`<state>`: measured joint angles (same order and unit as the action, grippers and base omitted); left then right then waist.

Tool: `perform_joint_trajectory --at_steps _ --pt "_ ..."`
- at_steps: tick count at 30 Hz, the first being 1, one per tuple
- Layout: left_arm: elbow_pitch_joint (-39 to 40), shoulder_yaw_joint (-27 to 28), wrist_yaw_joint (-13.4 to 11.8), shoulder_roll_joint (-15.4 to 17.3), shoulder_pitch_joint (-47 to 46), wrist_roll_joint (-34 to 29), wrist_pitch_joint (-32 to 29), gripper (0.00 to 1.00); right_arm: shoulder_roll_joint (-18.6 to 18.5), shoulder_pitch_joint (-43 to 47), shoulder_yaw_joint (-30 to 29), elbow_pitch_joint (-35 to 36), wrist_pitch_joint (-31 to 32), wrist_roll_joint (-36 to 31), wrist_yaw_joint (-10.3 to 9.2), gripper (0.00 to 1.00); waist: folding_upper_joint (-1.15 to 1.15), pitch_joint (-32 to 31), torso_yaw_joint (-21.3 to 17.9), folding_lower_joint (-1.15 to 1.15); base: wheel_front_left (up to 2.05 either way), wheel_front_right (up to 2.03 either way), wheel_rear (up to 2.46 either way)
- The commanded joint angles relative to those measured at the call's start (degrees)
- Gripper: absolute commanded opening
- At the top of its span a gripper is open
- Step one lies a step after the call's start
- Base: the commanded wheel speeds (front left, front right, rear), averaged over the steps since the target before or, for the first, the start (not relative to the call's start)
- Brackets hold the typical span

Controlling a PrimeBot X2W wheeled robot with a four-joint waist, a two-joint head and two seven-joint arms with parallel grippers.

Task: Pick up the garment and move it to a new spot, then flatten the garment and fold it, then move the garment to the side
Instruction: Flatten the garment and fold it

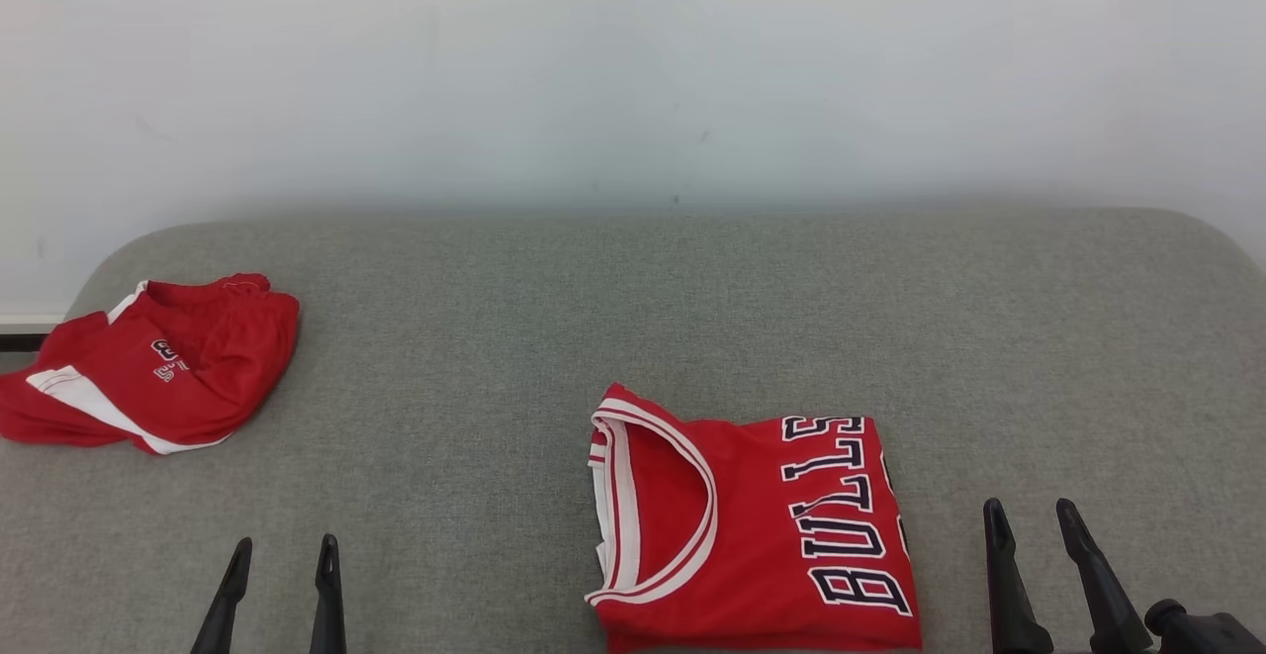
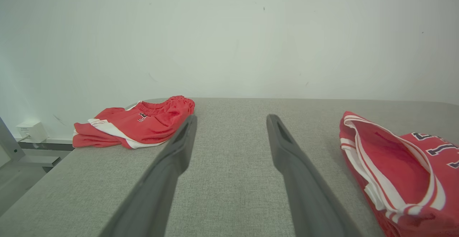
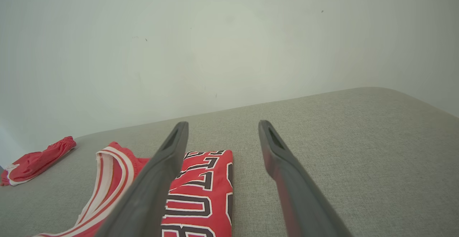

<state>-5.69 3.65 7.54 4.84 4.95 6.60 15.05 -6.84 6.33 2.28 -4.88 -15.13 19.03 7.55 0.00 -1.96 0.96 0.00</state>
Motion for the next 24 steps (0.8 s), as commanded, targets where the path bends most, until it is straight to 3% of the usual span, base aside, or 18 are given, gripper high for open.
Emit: perform_joint_trajectory --at_steps 1,24 --pt "0.5 -0.3 -0.1 0.4 1.0 -0.1 0.2 1.00 0.2 0.8 -0.3 -0.2 0.0 -0.4 -0.14 1.00 0.00 -0.2 0.3 0.00 0.00 0.00 0.00" --pt "0.2 -1.6 -0.1 1.1 2.1 -0.2 0.2 1.00 -0.3 1.2 0.1 -3.0 0.0 -2.2 -0.14 1.00 0.00 -0.7 1.2 0.00 0.00 0.00 0.00"
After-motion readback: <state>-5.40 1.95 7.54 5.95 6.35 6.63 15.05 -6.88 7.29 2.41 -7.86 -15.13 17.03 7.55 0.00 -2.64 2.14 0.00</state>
